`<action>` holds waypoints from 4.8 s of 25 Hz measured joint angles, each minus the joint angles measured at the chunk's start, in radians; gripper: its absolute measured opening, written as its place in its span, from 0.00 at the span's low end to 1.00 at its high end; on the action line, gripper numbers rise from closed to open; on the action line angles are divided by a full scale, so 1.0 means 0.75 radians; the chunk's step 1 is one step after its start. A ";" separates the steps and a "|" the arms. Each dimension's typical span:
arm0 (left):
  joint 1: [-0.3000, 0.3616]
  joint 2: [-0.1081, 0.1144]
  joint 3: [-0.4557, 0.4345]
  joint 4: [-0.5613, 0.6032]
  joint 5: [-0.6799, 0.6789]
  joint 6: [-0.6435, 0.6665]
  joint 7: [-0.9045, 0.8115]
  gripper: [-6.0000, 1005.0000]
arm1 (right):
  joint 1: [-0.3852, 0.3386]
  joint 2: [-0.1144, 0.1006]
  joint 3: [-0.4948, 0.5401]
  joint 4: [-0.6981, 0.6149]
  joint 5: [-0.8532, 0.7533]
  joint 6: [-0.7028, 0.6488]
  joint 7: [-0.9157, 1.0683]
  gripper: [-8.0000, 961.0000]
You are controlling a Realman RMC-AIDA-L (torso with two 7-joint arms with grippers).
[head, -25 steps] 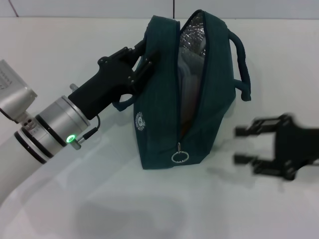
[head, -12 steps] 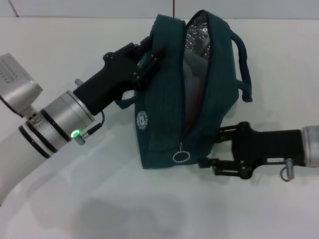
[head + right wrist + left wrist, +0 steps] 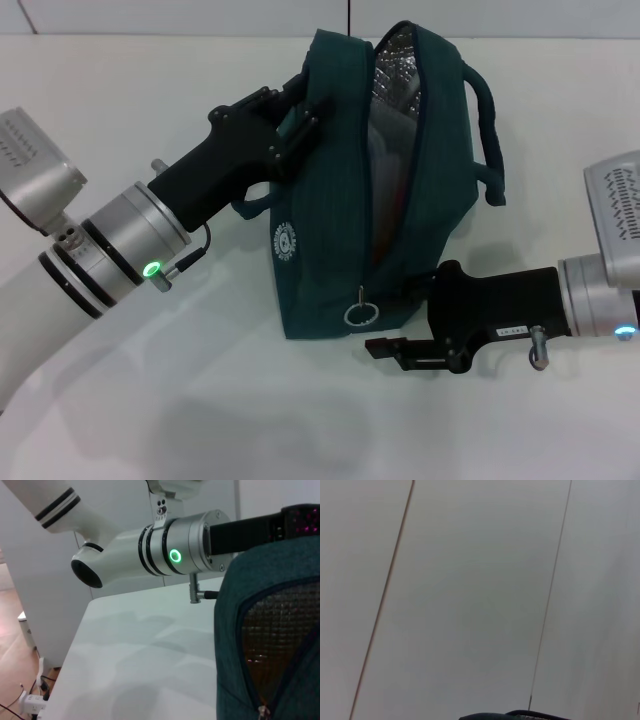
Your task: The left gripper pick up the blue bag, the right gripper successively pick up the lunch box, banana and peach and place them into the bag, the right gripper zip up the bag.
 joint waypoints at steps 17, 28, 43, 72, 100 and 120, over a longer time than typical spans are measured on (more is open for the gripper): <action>0.001 0.000 -0.001 0.001 0.000 0.002 0.004 0.41 | 0.036 0.000 -0.208 -0.007 0.168 0.074 0.001 0.40; 0.015 0.000 0.000 0.003 0.000 0.043 0.009 0.43 | 0.032 0.000 -0.216 -0.008 0.196 0.084 -0.060 0.11; 0.119 0.007 -0.005 0.029 -0.033 0.140 -0.128 0.54 | -0.039 -0.013 -0.116 -0.077 0.202 0.014 -0.075 0.03; 0.379 0.000 0.388 0.154 0.014 0.063 0.134 0.81 | -0.083 -0.009 0.028 -0.170 0.224 -0.011 -0.070 0.03; 0.332 0.000 0.390 0.159 0.021 0.027 0.149 0.32 | -0.121 -0.014 0.030 -0.094 0.270 -0.082 -0.022 0.03; 0.298 0.000 0.390 0.166 0.037 0.028 0.155 0.19 | -0.100 -0.054 0.147 0.038 0.340 -0.232 0.443 0.03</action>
